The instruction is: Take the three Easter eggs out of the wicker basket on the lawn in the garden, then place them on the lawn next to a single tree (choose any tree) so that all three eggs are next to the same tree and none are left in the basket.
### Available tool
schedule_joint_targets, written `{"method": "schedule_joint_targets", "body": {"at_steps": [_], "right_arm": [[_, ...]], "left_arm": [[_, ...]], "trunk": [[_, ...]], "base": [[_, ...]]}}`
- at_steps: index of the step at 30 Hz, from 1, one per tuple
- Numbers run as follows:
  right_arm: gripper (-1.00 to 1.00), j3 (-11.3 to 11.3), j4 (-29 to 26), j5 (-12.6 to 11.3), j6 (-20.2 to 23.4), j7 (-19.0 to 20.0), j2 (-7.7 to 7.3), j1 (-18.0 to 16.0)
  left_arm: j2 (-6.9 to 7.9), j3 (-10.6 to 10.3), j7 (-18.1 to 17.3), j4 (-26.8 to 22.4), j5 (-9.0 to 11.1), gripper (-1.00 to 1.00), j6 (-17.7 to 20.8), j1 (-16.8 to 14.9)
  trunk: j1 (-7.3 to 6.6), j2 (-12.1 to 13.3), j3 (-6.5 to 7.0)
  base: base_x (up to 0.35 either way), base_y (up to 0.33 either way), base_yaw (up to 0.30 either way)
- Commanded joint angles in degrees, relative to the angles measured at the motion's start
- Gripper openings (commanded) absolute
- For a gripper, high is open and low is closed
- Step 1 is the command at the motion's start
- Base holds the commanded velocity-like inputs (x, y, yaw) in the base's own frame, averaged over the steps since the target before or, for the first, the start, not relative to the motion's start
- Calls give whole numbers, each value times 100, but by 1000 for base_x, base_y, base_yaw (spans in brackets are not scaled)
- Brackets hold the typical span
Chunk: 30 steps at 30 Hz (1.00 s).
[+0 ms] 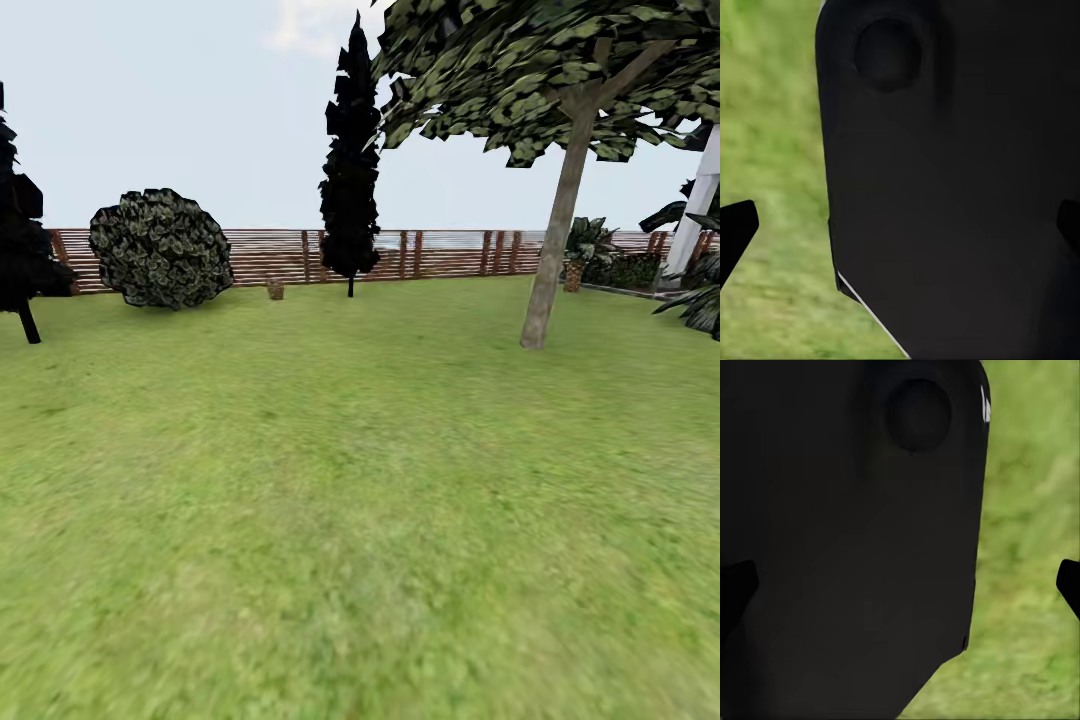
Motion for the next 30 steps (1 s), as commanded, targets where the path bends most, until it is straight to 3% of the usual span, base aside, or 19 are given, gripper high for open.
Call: {"method": "schedule_joint_targets", "body": {"at_steps": [1, 9, 14, 19, 30], "right_arm": [[100, 0, 0, 0, 0, 0, 0, -1], [100, 7, 52, -13, 12, 14, -258, -263], [100, 2, 53, -16, 12, 1, -416, -343], [100, 12, 71, -3, 26, 0, -437, -344], [100, 13, 212, -11, -8, 4, -419, -344]], "left_arm": [[0, 0, 0, 0, 0, 100, 0, -1], [258, 6, 0, -16, 9, 100, 0, 220], [273, 4, 0, -17, 9, 100, 0, 384], [276, 7, 0, -15, 9, 100, 0, 456], [281, 8, 0, -15, 9, 100, 0, 457]], "trunk": [[0, -1, -3], [0, -1, -3], [0, -1, -3], [0, -1, -3], [0, -1, -3]], "base": [[0, 0, 0], [0, 0, 0], [0, 0, 0], [0, 0, -5], [0, 0, -165]]}}
